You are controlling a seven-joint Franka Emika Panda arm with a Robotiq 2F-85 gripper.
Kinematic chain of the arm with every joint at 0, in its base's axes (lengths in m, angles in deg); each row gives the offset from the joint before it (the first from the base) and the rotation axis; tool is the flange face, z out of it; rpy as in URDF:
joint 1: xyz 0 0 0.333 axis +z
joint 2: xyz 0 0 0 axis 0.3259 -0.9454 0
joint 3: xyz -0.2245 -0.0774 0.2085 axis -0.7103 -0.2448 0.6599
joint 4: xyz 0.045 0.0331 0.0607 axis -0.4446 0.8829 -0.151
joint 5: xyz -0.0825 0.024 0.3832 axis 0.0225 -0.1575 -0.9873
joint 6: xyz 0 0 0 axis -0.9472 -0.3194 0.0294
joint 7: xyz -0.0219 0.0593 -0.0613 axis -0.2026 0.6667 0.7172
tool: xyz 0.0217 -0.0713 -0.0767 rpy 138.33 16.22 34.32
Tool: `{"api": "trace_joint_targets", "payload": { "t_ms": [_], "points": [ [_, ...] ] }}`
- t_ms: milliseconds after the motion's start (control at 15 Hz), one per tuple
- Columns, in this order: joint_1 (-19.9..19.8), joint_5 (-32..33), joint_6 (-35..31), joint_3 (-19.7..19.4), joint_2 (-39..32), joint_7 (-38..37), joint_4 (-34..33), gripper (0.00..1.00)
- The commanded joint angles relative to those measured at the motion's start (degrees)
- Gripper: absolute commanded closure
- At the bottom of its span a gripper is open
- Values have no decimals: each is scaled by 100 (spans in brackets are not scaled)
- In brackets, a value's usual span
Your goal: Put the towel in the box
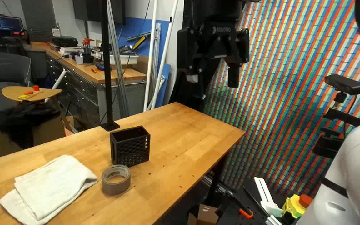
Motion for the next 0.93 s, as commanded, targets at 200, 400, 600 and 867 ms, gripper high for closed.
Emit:
{"api": "trace_joint_targets", "payload": {
  "t_ms": [200, 400, 600, 867],
  "points": [
    [0, 3, 11, -2, 29, 0, -76, 0],
    [0, 3, 11, -2, 28, 0, -77, 0],
    [29, 42, -128, 85, -235, 44, -195, 0],
    [112, 368, -547, 353, -938, 127, -578, 0]
  ]
}}
